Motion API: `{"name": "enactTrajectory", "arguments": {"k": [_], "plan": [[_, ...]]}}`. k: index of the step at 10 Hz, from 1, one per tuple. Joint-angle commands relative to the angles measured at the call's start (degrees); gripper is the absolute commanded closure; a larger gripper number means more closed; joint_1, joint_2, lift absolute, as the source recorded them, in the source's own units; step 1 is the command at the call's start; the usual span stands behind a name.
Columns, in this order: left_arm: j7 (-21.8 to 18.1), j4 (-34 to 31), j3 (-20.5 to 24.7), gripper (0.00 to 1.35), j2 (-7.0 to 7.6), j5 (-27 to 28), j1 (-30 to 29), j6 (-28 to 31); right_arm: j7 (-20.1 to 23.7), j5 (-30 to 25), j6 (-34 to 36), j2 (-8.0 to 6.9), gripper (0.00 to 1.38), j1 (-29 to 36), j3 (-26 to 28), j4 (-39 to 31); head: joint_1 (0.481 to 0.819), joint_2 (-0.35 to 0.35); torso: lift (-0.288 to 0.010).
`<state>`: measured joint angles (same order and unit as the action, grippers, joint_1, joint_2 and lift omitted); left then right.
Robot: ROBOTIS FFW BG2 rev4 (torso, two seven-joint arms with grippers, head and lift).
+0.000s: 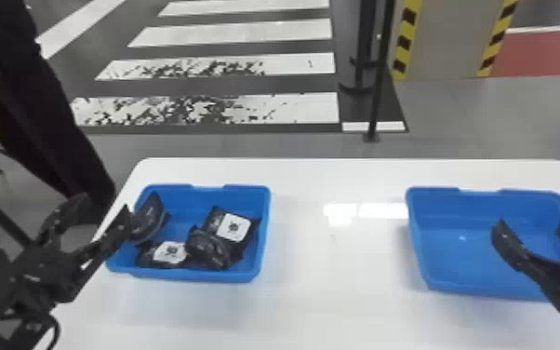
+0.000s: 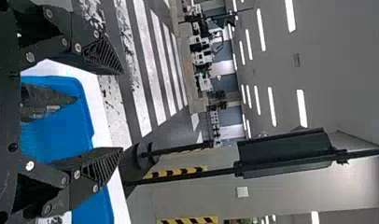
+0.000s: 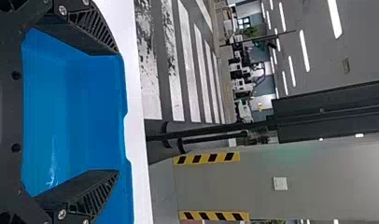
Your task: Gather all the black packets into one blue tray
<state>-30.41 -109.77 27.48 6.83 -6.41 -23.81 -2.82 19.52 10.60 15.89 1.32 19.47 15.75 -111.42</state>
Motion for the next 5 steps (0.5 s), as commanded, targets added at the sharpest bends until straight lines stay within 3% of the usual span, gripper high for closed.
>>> {"name": "enactTrajectory", "arguments": {"k": [1, 3, 5], "plan": [[0.1, -0.3, -3.7, 0.36, -0.5, -4.0, -2.1, -5.6, 0.1, 0.1, 0.1, 0.08, 0.12, 2.7, -0.1, -3.4, 0.695, 0.12, -0.11], [1.9, -7.3, -7.3, 0.39, -2.17, -8.4, -10.4, -9.6, 0.1, 1.2, 0.0, 0.08, 0.12, 9.4, -0.1, -10.9, 0.695, 0.071, -0.11], [5.6, -13.1, -8.7, 0.39, -5.42, -9.2, -19.6, -14.3, -0.1, 2.3, -3.2, -0.36, 0.12, 16.2, -0.1, -16.2, 0.695, 0.037, -0.11]]}}
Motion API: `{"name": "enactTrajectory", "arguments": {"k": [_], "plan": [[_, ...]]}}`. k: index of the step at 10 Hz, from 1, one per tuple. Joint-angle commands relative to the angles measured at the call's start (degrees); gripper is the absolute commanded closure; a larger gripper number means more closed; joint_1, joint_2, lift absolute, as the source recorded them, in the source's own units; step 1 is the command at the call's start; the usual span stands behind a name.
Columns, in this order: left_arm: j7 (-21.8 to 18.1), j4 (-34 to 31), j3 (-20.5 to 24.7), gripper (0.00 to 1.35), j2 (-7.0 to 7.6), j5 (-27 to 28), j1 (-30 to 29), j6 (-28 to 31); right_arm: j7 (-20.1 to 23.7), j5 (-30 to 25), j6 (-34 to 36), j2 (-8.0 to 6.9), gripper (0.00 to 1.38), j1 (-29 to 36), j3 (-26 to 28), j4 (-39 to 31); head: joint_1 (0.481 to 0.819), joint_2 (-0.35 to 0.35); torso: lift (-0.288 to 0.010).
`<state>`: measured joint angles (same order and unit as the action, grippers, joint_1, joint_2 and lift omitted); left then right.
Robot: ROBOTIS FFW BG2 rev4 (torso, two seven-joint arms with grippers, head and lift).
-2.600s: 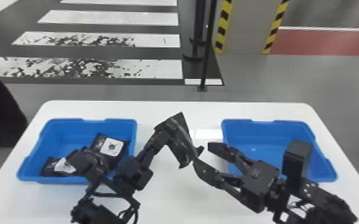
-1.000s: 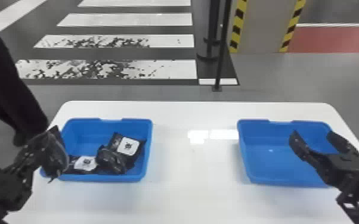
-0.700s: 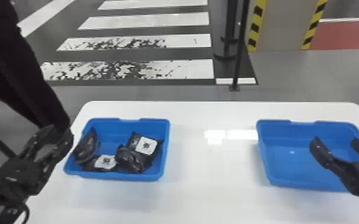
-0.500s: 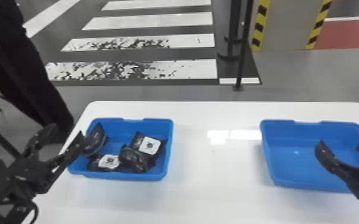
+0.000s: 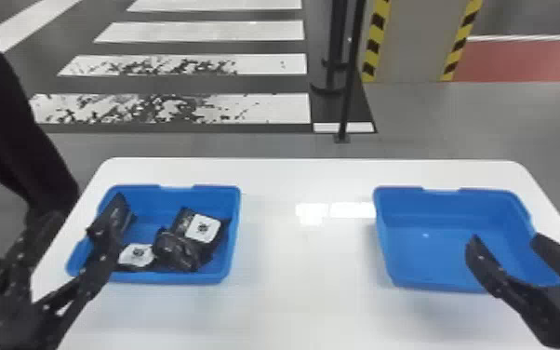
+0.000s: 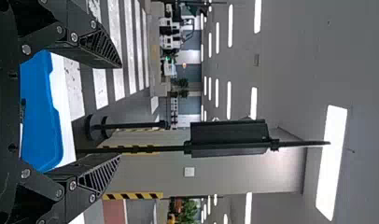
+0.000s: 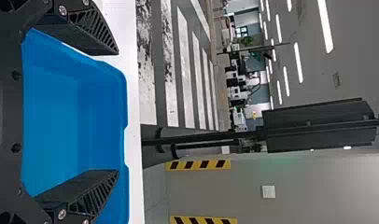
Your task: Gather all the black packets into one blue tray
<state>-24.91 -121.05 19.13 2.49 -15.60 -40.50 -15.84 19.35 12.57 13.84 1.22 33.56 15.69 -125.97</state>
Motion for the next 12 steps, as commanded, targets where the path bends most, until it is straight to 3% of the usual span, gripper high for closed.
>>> {"name": "enactTrajectory", "arguments": {"k": [1, 3, 6, 12], "plan": [[1.7, -3.1, -0.6, 0.39, -2.64, -0.2, -6.7, -3.9, -1.4, 1.3, -3.4, -1.22, 0.12, 5.5, 0.0, -3.6, 0.695, 0.036, -0.11], [1.7, -4.2, -0.3, 0.39, -2.64, -0.2, -11.5, -5.3, -3.6, 1.9, -10.0, -1.27, 0.12, 11.7, 0.1, -5.9, 0.695, 0.032, -0.11], [2.2, -6.0, -0.3, 0.39, -2.64, -0.9, -15.3, -2.4, -4.0, 2.1, -18.3, -1.27, 0.12, 18.5, -0.6, -7.4, 0.695, 0.025, -0.11], [5.0, -9.8, 1.7, 0.39, -2.64, 0.3, -19.0, 0.1, -7.6, 1.1, -19.6, -1.27, 0.12, 23.2, -1.2, -10.6, 0.695, 0.055, -0.11]]}}
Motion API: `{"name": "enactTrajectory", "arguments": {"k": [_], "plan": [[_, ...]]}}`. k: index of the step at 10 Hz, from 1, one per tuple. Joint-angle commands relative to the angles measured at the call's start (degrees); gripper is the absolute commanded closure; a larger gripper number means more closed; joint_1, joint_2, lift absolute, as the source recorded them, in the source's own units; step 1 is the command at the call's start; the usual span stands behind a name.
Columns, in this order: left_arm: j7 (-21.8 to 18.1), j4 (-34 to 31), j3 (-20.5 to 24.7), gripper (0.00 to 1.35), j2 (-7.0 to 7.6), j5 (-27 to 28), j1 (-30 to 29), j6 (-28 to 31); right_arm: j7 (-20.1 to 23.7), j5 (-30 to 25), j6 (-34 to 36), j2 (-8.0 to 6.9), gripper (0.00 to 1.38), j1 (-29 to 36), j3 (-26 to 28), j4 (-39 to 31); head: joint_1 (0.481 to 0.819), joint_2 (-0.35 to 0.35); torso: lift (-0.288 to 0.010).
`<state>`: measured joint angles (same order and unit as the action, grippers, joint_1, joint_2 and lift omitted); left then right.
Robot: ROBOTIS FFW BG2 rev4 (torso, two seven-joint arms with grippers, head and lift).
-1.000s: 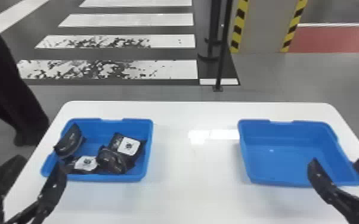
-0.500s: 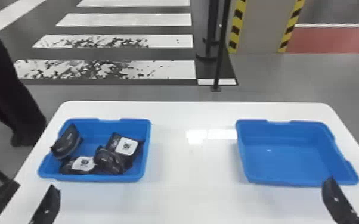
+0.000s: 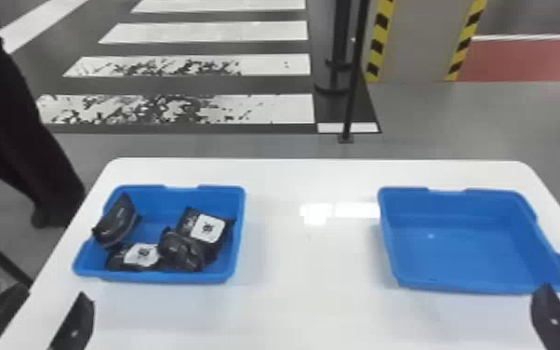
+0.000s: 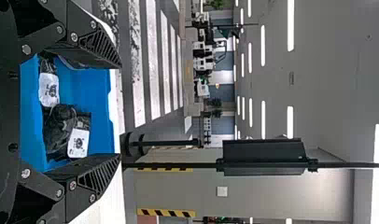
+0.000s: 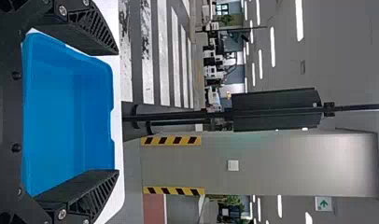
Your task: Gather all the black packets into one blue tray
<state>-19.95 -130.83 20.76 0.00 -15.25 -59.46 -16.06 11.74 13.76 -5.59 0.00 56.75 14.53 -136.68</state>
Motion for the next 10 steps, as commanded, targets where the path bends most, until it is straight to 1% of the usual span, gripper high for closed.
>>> {"name": "enactTrajectory", "arguments": {"k": [1, 10], "plan": [[0.2, 0.0, 0.0, 0.39, -0.15, -0.2, 0.1, 1.0, -0.1, 0.2, -0.2, -0.05, 0.12, -0.2, 0.0, 0.9, 0.695, 0.055, -0.11], [0.5, 0.3, -0.4, 0.39, -0.15, -0.3, 0.7, 1.4, -0.2, 0.6, -0.3, -0.05, 0.12, -0.6, 0.0, 1.8, 0.695, 0.046, -0.11]]}}
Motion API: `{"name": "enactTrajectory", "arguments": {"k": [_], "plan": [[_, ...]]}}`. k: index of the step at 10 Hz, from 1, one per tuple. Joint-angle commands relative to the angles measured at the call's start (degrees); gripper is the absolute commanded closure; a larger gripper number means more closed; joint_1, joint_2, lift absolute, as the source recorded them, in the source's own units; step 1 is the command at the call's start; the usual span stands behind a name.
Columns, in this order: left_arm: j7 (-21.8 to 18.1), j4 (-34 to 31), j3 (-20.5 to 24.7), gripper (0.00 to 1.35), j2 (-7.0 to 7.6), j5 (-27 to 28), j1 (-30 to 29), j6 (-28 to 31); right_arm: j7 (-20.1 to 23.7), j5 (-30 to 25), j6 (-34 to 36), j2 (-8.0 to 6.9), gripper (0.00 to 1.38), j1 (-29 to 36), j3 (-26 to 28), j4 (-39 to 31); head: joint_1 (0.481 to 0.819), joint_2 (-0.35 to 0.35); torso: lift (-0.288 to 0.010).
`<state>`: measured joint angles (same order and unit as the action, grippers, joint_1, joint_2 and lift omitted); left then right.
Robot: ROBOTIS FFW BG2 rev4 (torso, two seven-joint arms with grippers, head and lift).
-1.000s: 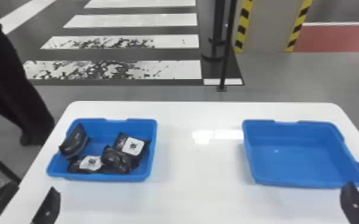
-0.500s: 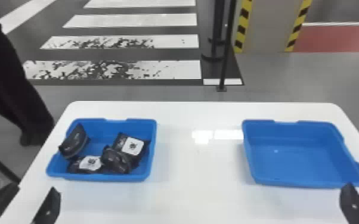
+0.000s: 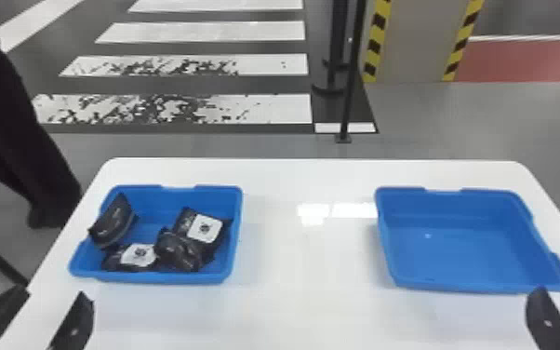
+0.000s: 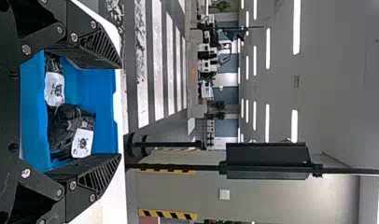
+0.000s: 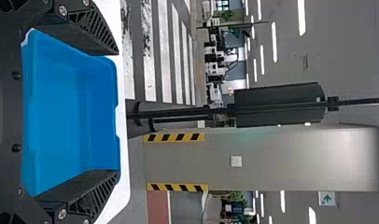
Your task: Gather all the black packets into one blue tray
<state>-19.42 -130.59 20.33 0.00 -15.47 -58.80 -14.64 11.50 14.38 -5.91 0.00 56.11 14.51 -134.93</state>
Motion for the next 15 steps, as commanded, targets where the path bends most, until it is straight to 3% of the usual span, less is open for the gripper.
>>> {"name": "enactTrajectory", "arguments": {"k": [1, 15], "plan": [[0.0, 0.0, 0.0, 0.39, -0.15, -0.2, 0.0, 0.0, 0.0, 0.0, 0.0, -0.05, 0.12, 0.0, 0.0, 0.0, 0.695, 0.046, -0.11], [0.0, 0.4, -0.4, 0.39, -0.15, -1.0, 0.0, 0.6, 0.0, 0.6, -1.1, -0.05, 0.12, 0.0, 0.0, 0.0, 0.695, 0.045, -0.11]]}}
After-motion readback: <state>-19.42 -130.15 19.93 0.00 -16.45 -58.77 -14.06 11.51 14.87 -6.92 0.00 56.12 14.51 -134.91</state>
